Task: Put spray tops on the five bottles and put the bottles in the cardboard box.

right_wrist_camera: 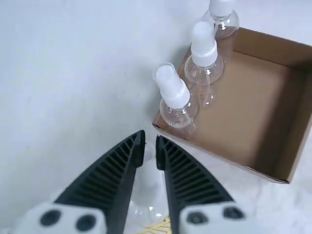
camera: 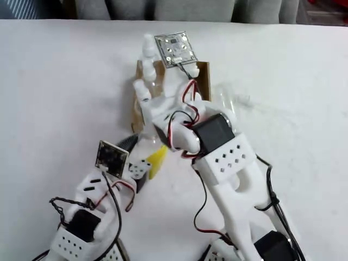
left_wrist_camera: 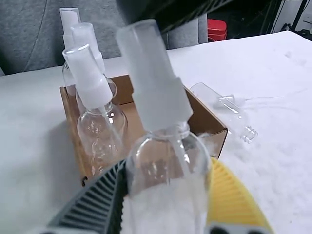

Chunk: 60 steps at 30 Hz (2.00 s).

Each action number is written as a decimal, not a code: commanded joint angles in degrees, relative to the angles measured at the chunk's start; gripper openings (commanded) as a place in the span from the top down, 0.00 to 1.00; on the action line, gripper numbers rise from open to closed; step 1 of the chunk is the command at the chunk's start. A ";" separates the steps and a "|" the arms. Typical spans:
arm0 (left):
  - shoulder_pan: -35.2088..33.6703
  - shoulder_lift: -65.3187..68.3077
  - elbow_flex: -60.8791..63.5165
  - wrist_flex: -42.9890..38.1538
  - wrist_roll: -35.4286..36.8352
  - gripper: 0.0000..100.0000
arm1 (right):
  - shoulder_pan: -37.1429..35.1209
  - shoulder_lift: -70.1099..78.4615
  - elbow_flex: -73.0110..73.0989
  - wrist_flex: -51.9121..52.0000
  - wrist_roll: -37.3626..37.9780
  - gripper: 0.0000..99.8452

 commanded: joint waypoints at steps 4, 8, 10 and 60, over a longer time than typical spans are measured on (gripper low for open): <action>-0.75 -0.92 -2.64 -2.20 -0.26 0.98 | -0.31 -4.35 -0.35 3.74 0.79 0.98; -0.75 -0.92 -2.64 -2.20 -0.18 0.98 | 0.04 -6.55 -0.35 4.97 0.79 0.98; -0.75 -0.92 -2.64 -2.20 -0.18 0.98 | 2.24 -7.25 -0.35 5.32 0.79 0.98; 1.98 45.32 -32.00 -43.16 0.09 0.98 | 6.73 -71.69 59.96 -5.05 14.86 0.98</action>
